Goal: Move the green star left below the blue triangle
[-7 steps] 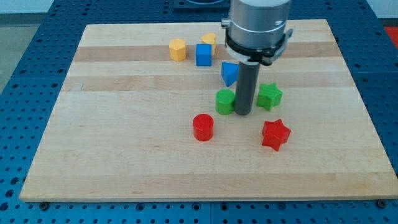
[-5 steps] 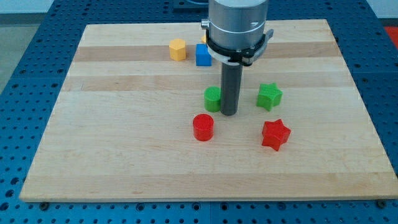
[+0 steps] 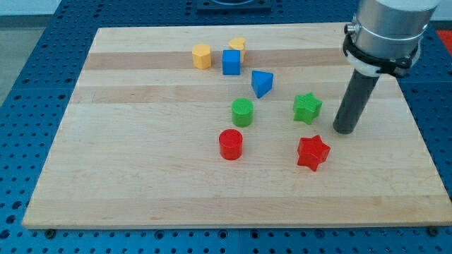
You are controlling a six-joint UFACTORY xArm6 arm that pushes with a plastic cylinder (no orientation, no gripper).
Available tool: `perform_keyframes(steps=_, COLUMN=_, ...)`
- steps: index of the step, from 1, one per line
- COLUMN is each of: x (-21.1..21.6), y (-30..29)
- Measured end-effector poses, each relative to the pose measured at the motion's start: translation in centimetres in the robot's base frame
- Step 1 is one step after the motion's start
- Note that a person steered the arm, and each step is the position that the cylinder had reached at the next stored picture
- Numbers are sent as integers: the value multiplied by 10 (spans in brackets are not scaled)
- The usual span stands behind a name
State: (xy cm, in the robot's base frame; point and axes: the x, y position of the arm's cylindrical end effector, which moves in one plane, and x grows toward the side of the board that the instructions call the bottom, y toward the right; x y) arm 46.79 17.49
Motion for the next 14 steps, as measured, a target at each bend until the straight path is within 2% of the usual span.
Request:
perform_keyframes(steps=2, x=-20, y=-9)
perform_keyframes(steps=5, x=-21, y=-78)
perform_keyframes(steps=7, x=-19, y=-67)
perform_keyframes(steps=8, x=-23, y=-35)
perform_keyframes(steps=9, x=-45, y=-31)
perform_keyframes(steps=12, x=-51, y=-100)
perform_keyframes(steps=13, x=-52, y=-92)
perform_keyframes(steps=14, x=-40, y=-45)
